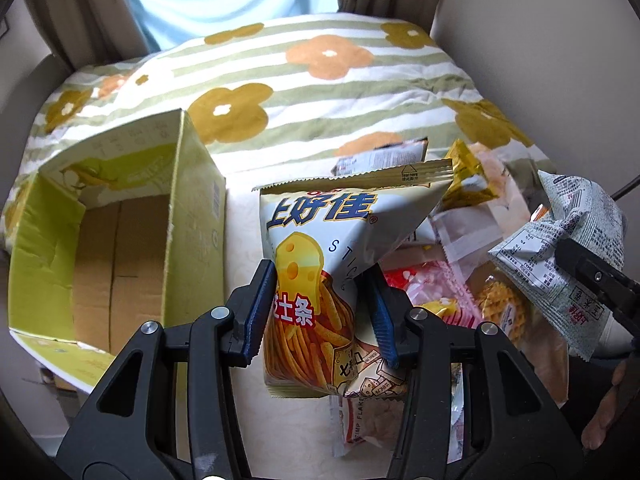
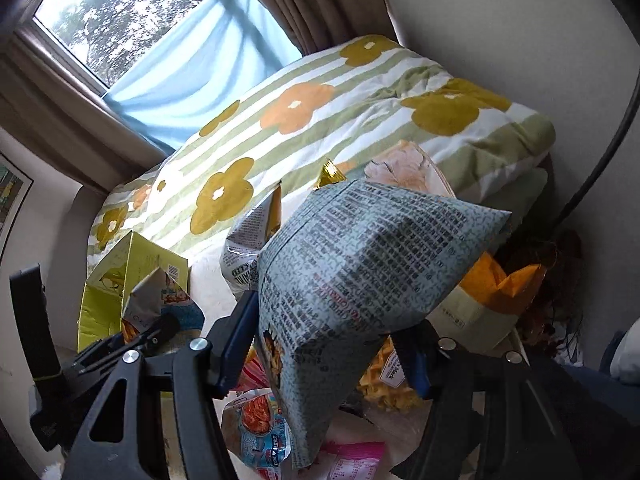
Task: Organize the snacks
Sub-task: 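Carry both bags over the yellow box and open both tools to drop them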
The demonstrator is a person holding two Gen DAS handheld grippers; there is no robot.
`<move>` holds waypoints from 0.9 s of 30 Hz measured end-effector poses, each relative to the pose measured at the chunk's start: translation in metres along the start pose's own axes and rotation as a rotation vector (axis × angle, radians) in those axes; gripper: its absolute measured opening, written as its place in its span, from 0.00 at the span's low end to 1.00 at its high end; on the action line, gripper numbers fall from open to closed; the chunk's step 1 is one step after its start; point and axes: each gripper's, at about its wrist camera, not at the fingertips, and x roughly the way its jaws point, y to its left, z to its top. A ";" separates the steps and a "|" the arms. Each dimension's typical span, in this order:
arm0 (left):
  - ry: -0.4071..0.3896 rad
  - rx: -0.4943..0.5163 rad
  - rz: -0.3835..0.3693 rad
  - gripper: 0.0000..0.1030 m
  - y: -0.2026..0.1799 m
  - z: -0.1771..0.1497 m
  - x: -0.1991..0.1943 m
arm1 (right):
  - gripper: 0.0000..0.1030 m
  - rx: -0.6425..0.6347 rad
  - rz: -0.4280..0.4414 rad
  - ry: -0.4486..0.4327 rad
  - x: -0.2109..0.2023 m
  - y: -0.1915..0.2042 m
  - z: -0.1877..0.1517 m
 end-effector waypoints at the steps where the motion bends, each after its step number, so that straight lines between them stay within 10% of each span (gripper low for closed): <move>1: -0.023 -0.001 -0.002 0.40 0.003 0.004 -0.010 | 0.58 -0.029 -0.001 -0.014 -0.006 0.005 0.004; 12: -0.199 -0.069 0.029 0.40 0.106 0.028 -0.095 | 0.58 -0.241 0.083 -0.096 -0.041 0.109 0.023; 27: -0.081 -0.175 0.060 0.40 0.326 -0.005 -0.061 | 0.58 -0.387 0.161 0.005 0.038 0.297 -0.049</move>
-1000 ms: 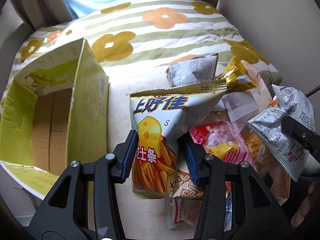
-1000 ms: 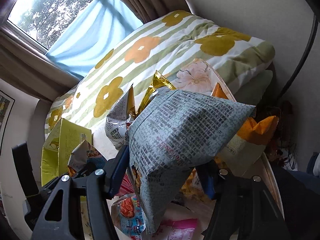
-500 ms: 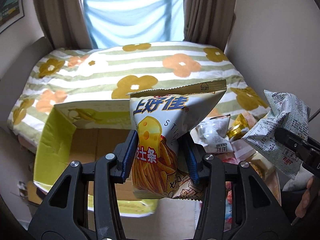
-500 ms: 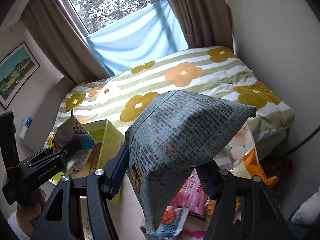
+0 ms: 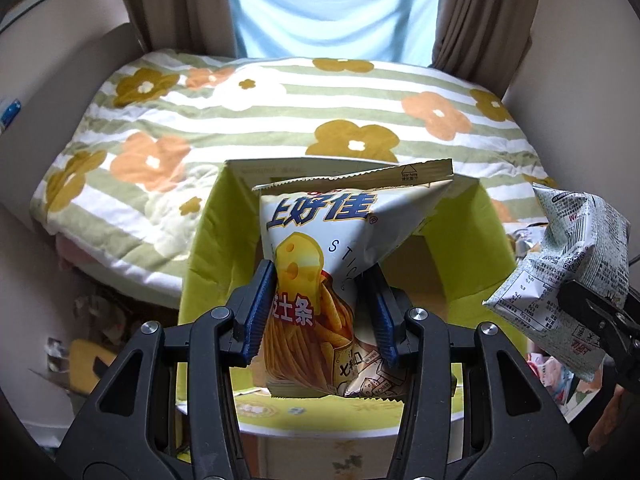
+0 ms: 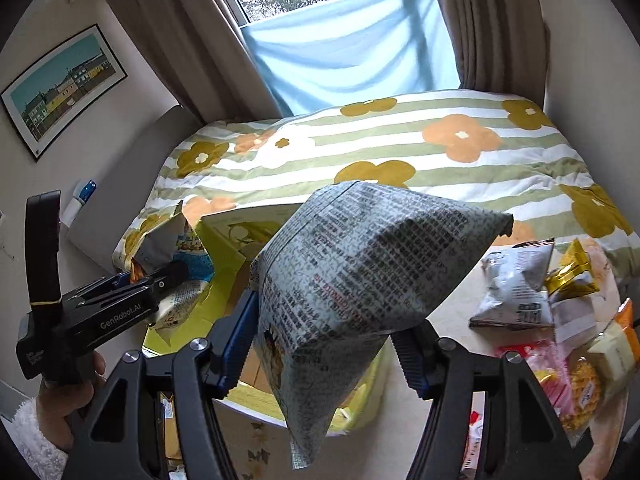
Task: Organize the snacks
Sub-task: 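Carry both bags over the yellow box and open both tools to drop them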
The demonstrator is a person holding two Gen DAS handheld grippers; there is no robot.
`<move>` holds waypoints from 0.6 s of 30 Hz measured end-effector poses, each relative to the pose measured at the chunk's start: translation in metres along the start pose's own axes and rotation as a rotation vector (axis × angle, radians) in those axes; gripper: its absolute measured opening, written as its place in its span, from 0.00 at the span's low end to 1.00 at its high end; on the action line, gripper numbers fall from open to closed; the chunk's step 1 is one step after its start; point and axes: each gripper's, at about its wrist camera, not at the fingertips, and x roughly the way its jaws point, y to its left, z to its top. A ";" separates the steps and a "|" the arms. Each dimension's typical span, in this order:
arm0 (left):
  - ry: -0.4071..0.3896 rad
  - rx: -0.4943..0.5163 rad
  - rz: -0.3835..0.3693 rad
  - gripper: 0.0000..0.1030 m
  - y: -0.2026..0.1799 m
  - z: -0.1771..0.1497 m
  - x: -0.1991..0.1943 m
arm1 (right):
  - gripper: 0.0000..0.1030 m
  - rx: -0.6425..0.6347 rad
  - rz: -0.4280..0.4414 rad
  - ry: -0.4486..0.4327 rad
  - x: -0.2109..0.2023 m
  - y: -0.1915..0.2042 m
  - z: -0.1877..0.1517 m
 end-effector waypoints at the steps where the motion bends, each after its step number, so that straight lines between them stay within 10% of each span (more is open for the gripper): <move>1: 0.018 0.006 0.006 0.40 0.005 0.000 0.011 | 0.58 -0.003 0.000 0.012 0.009 0.007 -0.001; 15: 0.167 0.042 0.026 0.43 0.018 0.009 0.109 | 0.58 -0.119 0.008 0.215 0.120 0.034 -0.012; 18: 0.167 0.037 0.000 0.85 0.014 0.013 0.114 | 0.58 -0.139 0.004 0.234 0.126 0.031 -0.011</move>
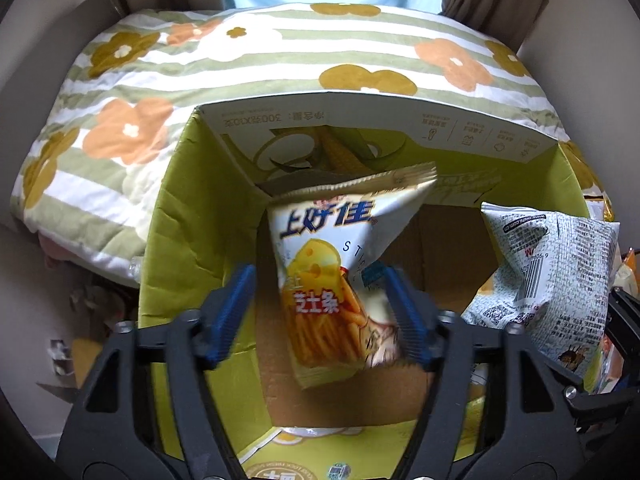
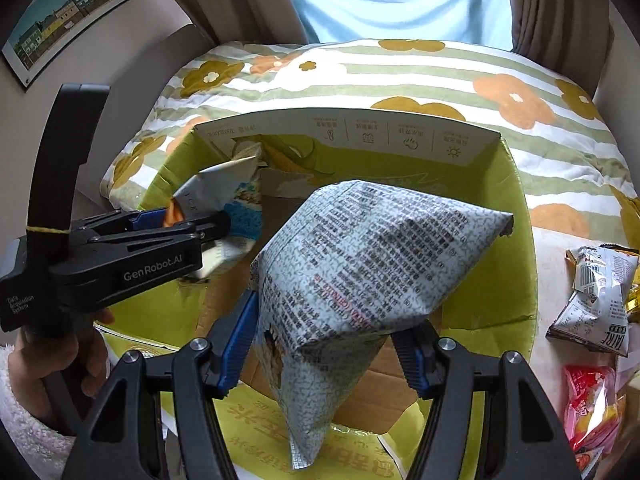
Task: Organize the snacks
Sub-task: 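Carry both bags over the yellow box and open both tools to drop them, then withdraw both tools from the box back toward the snack pile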
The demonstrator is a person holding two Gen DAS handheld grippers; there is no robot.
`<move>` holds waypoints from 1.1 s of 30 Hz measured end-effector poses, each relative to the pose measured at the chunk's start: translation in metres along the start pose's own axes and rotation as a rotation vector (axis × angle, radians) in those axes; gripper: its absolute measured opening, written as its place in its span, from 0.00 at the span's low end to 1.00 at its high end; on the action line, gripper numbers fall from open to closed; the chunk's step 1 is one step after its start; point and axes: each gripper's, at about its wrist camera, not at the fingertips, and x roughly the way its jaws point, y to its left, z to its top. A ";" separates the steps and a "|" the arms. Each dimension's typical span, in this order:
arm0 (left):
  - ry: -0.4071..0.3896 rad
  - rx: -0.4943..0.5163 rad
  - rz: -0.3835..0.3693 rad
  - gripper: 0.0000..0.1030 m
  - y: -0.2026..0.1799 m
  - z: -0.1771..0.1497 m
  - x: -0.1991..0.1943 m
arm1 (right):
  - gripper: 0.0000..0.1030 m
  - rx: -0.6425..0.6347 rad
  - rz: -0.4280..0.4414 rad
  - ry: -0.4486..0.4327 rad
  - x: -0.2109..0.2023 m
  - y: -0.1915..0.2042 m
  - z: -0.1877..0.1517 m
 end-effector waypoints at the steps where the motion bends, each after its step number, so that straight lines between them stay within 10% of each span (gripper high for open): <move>1: -0.006 -0.003 0.014 0.99 0.000 0.001 -0.001 | 0.58 -0.008 -0.002 0.005 0.001 -0.001 0.000; 15: -0.048 -0.039 0.058 1.00 0.013 -0.011 -0.030 | 0.61 -0.092 0.018 0.068 0.008 -0.005 -0.007; 19: -0.053 -0.044 0.052 1.00 0.015 -0.021 -0.037 | 1.00 -0.041 0.021 0.025 0.006 -0.004 -0.010; 33: -0.118 -0.061 0.060 1.00 0.024 -0.045 -0.079 | 1.00 0.024 -0.050 0.007 -0.023 -0.006 -0.022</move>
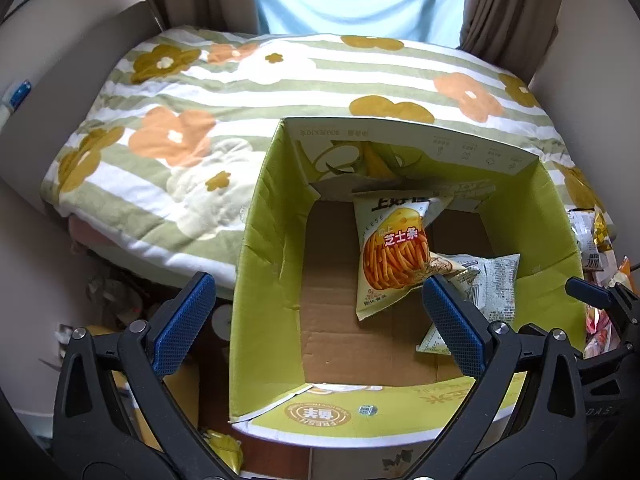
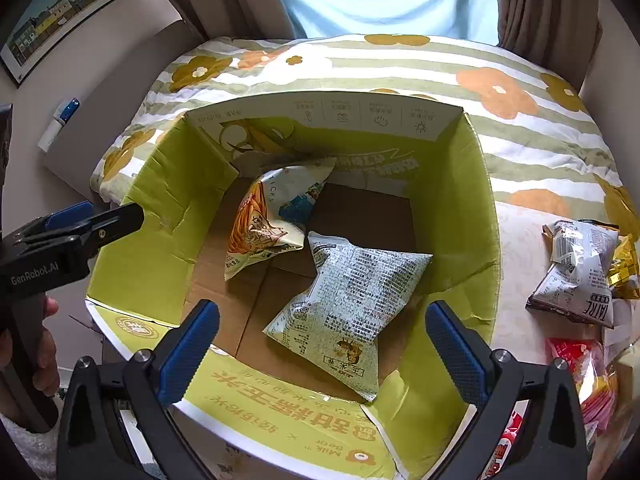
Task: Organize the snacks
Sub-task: 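Withdraw both tools from the box back toward the snack pile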
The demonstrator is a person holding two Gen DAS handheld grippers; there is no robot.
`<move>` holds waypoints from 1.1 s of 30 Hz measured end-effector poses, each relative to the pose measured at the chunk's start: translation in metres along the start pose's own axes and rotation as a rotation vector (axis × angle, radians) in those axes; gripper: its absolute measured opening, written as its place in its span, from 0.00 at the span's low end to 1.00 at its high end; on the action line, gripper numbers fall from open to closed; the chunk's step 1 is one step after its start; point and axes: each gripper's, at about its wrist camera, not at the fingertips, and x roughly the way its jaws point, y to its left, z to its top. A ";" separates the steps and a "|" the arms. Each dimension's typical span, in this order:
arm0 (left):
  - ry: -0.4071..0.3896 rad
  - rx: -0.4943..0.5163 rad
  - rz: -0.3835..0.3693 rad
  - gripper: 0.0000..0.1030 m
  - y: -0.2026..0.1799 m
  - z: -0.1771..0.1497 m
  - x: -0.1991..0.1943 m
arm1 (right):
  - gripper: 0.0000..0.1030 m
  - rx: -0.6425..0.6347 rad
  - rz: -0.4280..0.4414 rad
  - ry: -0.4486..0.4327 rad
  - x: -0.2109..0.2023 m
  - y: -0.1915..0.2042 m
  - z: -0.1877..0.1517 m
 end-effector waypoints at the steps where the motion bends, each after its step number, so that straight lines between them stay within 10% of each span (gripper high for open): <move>1: -0.006 0.001 -0.002 1.00 0.001 -0.001 -0.004 | 1.00 0.000 -0.007 -0.006 -0.003 0.002 -0.001; 19: -0.178 0.125 -0.119 1.00 -0.034 -0.012 -0.095 | 1.00 0.051 -0.140 -0.179 -0.103 0.012 -0.035; 33: -0.207 0.260 -0.233 1.00 -0.147 -0.047 -0.125 | 1.00 0.210 -0.209 -0.278 -0.177 -0.083 -0.095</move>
